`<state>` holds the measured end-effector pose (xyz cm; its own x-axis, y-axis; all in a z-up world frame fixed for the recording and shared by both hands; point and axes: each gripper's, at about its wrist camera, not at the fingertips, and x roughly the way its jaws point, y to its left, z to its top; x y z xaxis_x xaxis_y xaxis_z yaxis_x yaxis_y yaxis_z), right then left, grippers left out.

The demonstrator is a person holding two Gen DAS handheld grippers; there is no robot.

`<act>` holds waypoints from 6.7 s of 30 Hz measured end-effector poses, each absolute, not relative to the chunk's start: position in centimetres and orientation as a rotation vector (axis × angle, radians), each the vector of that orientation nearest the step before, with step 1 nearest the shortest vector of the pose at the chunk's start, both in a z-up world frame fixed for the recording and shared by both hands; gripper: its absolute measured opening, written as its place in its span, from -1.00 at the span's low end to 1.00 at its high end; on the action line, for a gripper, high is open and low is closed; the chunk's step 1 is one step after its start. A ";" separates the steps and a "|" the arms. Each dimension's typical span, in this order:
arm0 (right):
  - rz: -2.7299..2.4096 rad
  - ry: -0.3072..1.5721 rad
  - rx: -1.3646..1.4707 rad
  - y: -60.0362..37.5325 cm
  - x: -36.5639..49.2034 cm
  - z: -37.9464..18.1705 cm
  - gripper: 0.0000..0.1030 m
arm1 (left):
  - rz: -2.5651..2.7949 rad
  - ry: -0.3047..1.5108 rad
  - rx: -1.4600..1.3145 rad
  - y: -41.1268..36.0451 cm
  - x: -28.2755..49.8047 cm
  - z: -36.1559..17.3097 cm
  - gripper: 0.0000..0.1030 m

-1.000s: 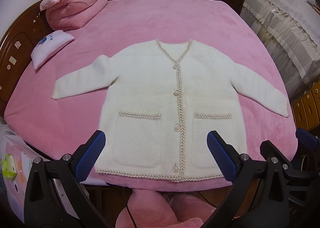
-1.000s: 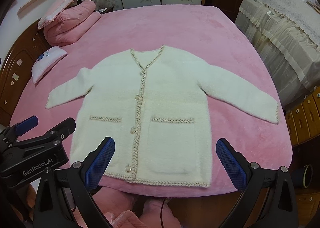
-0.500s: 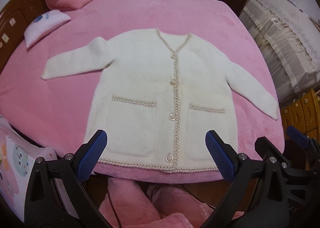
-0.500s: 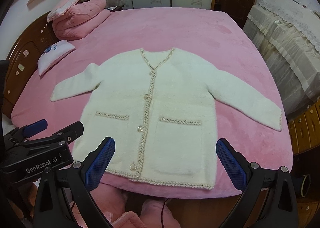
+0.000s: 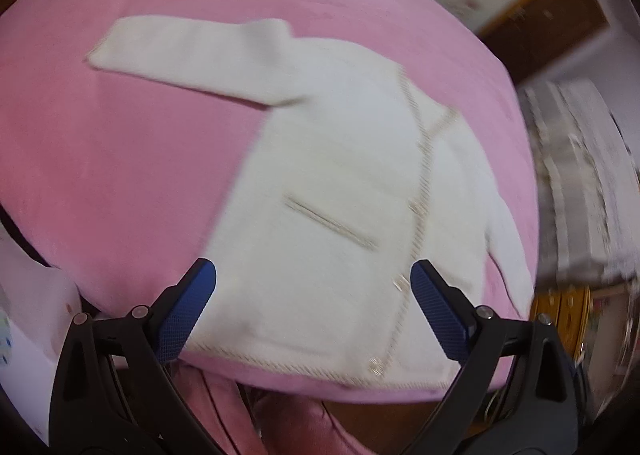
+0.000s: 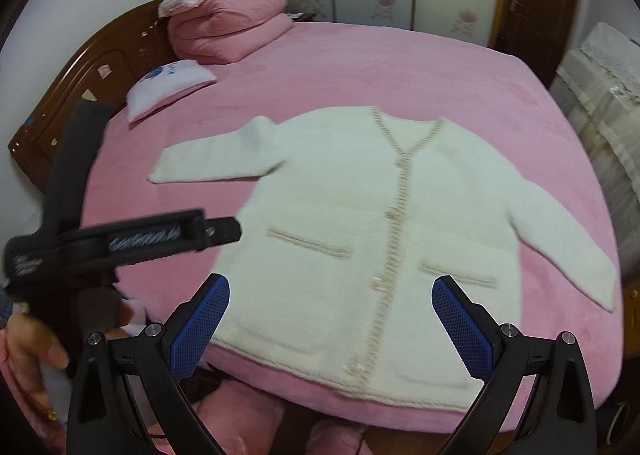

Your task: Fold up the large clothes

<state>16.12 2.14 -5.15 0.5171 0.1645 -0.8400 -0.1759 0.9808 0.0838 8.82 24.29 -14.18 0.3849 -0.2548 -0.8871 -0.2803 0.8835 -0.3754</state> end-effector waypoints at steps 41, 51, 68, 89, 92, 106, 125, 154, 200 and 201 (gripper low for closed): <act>-0.117 1.244 0.504 10.4 40.9 -25.7 0.99 | 0.042 0.502 -0.503 44.8 27.8 -15.9 -0.94; -0.172 1.071 0.529 -6.7 41.5 -24.0 0.99 | -0.239 0.643 -0.314 17.2 31.4 -17.5 -0.94; 0.079 1.205 0.603 -12.7 45.1 -34.3 0.49 | -0.222 1.199 0.034 5.6 26.4 -32.0 0.60; 0.120 1.012 0.563 -12.8 50.7 -32.1 -0.85 | 0.166 1.255 0.031 17.6 35.4 -40.3 -0.27; 0.033 1.103 0.533 -15.8 49.8 -34.7 -0.84 | 0.172 1.284 0.097 15.8 35.8 -42.1 -0.37; -0.134 1.001 0.463 -13.1 48.1 -34.2 -0.52 | -0.011 1.241 0.003 13.5 32.1 -34.3 -0.55; -0.122 1.175 0.402 -19.0 44.8 -41.0 -1.00 | 0.420 1.365 0.002 19.6 34.9 -42.4 -0.96; -0.212 1.115 0.500 -15.9 53.9 -48.4 -1.00 | 0.066 1.299 -0.151 9.8 48.3 -42.4 -0.98; -0.102 1.208 0.437 -21.1 28.6 -31.2 0.72 | -0.200 1.345 0.139 -19.2 23.9 -27.5 0.23; -0.102 1.216 0.462 -22.7 28.1 -31.4 0.72 | -0.199 1.354 0.137 -20.6 23.6 -27.7 0.24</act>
